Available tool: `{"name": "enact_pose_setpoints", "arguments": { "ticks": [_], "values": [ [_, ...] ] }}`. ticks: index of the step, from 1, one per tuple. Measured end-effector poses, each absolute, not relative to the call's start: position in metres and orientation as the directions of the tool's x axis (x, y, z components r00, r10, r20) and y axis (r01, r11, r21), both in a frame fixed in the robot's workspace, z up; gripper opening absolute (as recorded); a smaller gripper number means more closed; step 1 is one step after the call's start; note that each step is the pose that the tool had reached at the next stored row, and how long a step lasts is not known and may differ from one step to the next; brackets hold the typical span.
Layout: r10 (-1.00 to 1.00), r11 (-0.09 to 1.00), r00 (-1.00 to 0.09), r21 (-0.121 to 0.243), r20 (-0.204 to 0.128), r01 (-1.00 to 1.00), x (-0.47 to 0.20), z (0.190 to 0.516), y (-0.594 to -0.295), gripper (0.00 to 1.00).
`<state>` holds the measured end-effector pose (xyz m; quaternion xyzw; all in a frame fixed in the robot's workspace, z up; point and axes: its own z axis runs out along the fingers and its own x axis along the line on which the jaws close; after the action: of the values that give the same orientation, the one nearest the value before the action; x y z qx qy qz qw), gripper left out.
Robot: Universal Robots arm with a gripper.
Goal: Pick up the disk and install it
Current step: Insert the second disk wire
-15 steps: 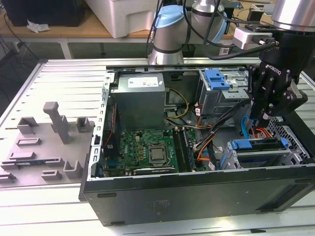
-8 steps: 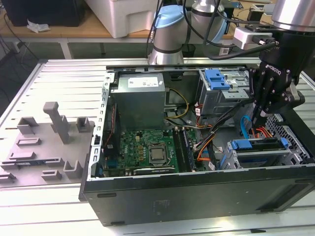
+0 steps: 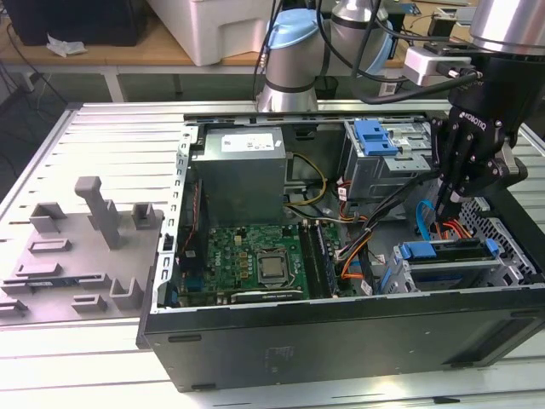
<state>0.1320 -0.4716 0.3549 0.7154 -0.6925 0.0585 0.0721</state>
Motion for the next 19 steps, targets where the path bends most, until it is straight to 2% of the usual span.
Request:
{"name": "enact_pose_setpoints", "arguments": {
  "ticks": [19],
  "values": [
    [-0.983, -0.031, 0.035, 0.025, 0.181, -0.999, 0.1334, 0.3554, -0.4806, 0.16]
  ]
}}
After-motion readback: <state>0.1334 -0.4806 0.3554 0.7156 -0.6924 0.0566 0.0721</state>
